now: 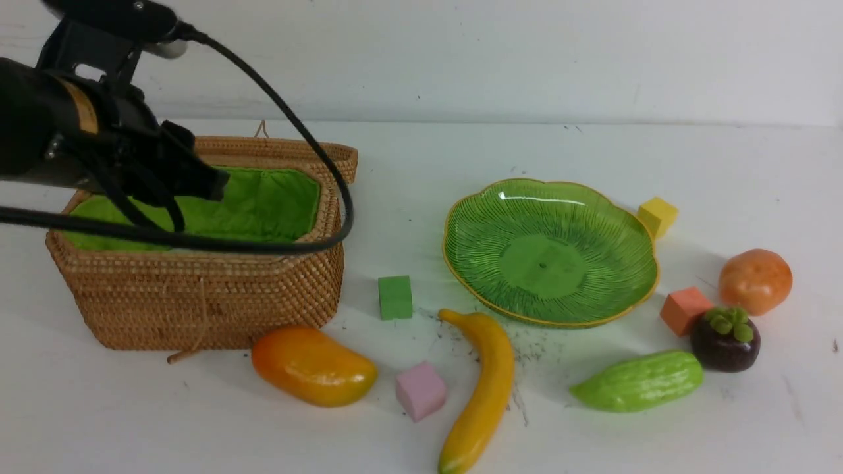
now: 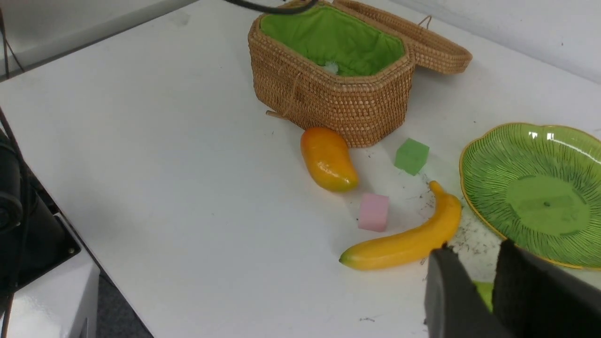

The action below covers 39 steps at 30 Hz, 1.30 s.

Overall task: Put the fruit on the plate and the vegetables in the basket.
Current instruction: Grab the mango with your left arm and place it on the right plate

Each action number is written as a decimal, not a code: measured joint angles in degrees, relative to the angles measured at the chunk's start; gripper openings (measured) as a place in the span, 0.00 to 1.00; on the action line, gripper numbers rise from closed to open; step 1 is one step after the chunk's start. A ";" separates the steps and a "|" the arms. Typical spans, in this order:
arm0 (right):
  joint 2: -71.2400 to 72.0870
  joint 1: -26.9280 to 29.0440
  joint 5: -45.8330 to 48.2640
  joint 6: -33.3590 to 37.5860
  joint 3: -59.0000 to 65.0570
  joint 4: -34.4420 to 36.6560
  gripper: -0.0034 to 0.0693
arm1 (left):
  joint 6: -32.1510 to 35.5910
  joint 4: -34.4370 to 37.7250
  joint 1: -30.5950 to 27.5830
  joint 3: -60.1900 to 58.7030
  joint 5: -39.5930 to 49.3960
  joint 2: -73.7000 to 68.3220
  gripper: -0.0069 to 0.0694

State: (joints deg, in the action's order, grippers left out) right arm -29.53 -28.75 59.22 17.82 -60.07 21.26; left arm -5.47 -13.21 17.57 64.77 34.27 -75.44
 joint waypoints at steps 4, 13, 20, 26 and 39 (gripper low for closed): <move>0.00 0.00 0.31 0.00 0.00 0.00 0.27 | 17.33 9.78 7.03 0.00 14.00 0.44 0.09; 0.00 0.00 0.79 0.05 0.00 -0.06 0.29 | 47.90 18.50 20.71 0.00 23.30 -6.19 0.26; 0.00 0.00 2.94 0.05 0.00 -0.17 0.29 | 48.86 13.57 20.73 0.00 14.19 -14.56 0.82; 0.00 0.00 4.45 0.05 0.00 -0.17 0.29 | 48.96 3.26 20.73 0.00 7.05 -21.77 0.96; 0.00 0.00 8.64 0.05 0.00 -0.17 0.30 | 48.96 -5.57 20.73 0.38 6.04 -31.40 0.71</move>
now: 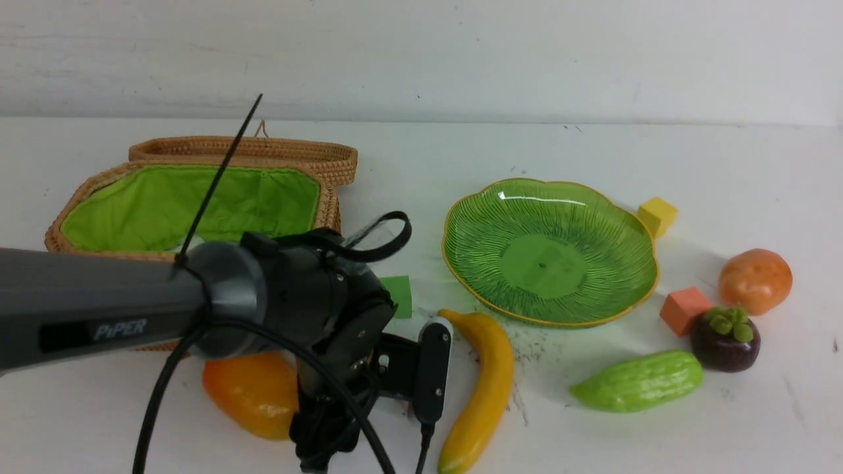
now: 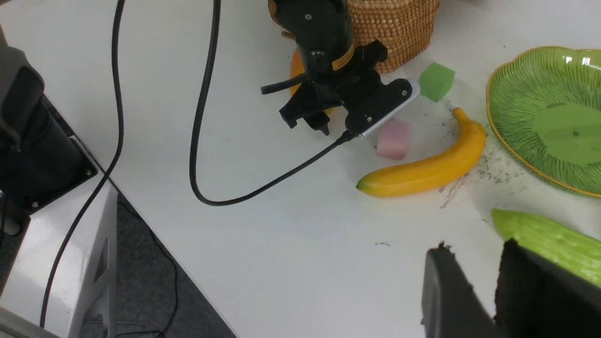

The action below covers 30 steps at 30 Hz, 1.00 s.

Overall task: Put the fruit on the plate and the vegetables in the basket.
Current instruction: Grab the mango with your left arm and place it on the right plate

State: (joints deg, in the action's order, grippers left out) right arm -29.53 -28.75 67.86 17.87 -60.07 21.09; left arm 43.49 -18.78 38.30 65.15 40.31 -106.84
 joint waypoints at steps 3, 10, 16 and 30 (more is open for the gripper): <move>0.00 0.00 0.00 0.00 0.00 0.00 0.30 | 0.00 -0.03 0.00 0.00 0.66 0.00 0.61; 0.00 0.00 0.00 0.00 0.00 0.00 0.30 | 0.00 6.46 0.00 0.05 2.83 3.64 0.53; 0.00 0.00 -0.32 0.11 0.00 0.00 0.30 | -0.73 13.26 0.00 0.05 5.30 8.18 0.66; 0.00 0.00 -0.40 2.19 0.00 0.00 0.30 | -42.02 14.00 0.28 0.05 23.23 22.31 0.69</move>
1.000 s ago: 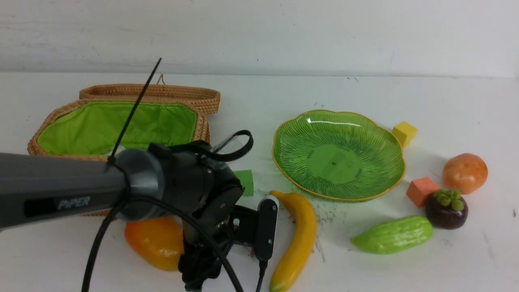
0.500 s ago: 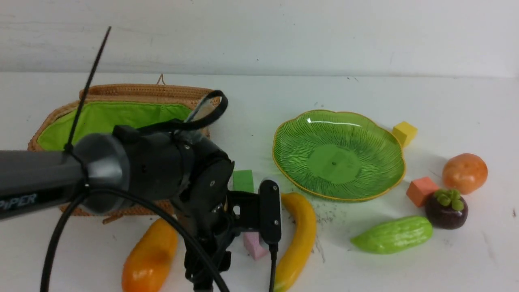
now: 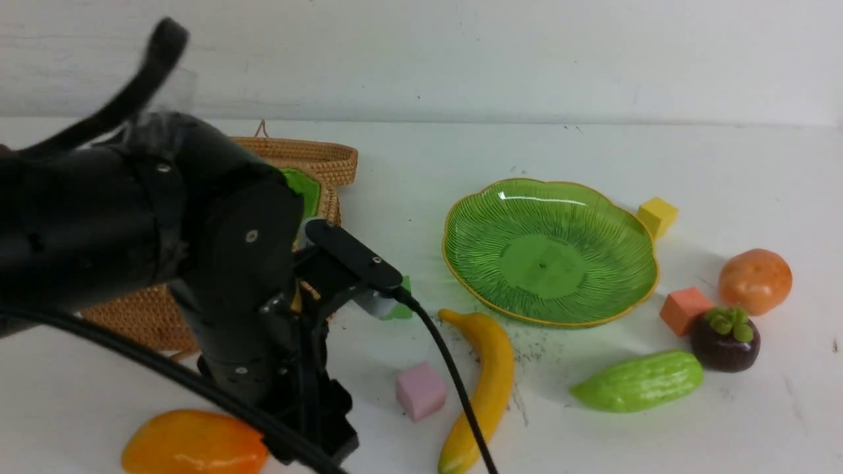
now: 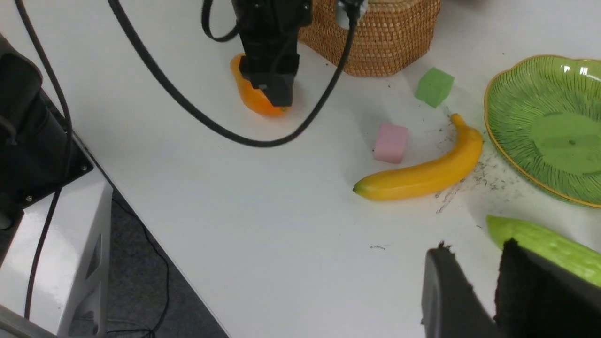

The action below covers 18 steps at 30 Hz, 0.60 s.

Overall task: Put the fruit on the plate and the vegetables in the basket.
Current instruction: Grab the mango with your left arm and place it on the right plate

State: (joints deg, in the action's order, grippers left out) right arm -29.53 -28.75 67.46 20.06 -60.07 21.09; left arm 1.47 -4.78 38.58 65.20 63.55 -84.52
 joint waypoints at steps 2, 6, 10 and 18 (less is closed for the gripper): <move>0.00 0.00 -0.35 0.60 0.00 0.00 0.30 | 5.09 -0.70 0.00 0.00 2.70 1.50 0.66; 0.00 0.00 -0.52 0.99 0.00 0.00 0.30 | 14.47 -0.99 0.00 -0.74 4.76 2.16 0.65; 0.00 0.00 -0.46 1.05 0.00 0.00 0.30 | 17.37 -4.13 0.00 -3.57 5.27 2.16 0.70; 0.00 0.00 0.84 1.24 0.00 0.00 0.30 | 12.26 -10.05 -6.52 -11.36 -5.44 2.16 0.88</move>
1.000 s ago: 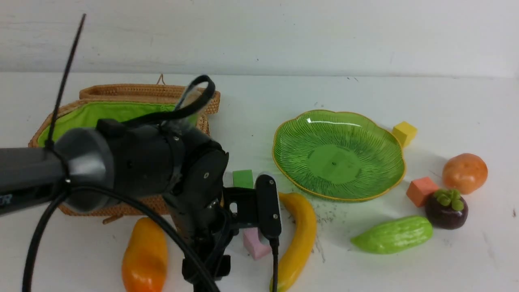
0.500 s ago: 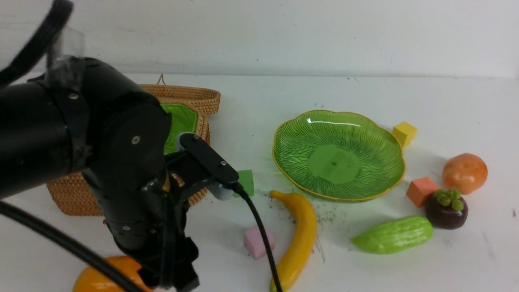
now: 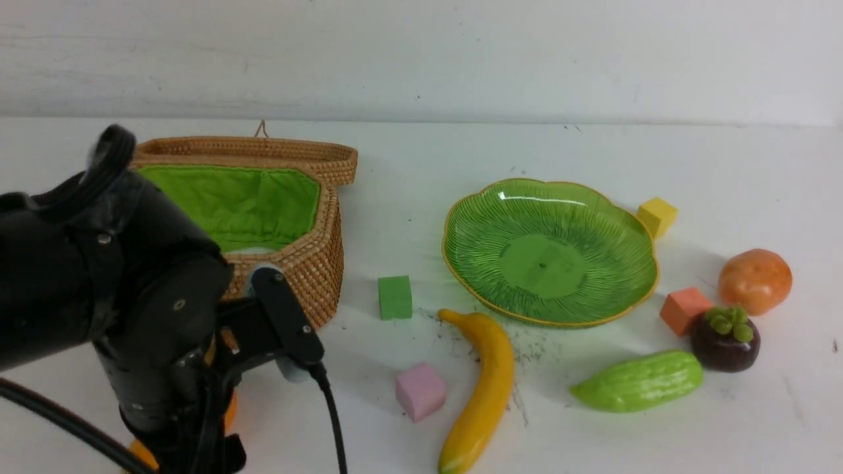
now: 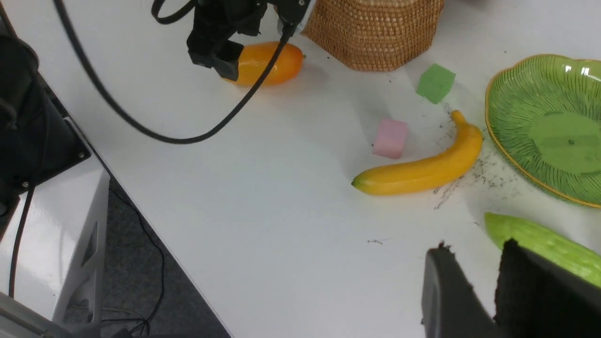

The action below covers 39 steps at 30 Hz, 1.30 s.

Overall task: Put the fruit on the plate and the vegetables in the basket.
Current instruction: Grab the mango with your left arm and place it on the right plate

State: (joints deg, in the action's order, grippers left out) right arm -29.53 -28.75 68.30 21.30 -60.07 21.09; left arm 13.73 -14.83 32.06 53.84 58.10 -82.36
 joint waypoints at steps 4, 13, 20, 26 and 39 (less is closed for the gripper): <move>0.00 0.00 0.50 0.37 0.00 0.00 0.30 | -0.41 1.91 -6.98 -2.67 -7.86 0.00 0.90; 0.00 0.00 0.81 0.68 0.00 0.17 0.31 | -3.65 9.11 -13.57 -3.35 -13.77 -2.79 0.90; 0.00 0.00 0.98 0.81 0.00 0.73 0.31 | -12.11 3.68 -14.02 -3.05 -15.39 -5.64 0.89; 0.00 0.00 1.22 0.81 0.00 0.86 0.31 | -10.33 4.34 -14.02 -2.93 -15.62 -5.87 0.87; 0.00 0.00 1.27 1.04 0.00 0.91 0.32 | -9.35 8.30 -14.02 -3.45 -14.43 1.12 0.87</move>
State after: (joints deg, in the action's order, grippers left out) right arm -29.53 -28.75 69.57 22.34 -60.07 21.99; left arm 4.38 -6.53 18.04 50.39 43.68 -81.24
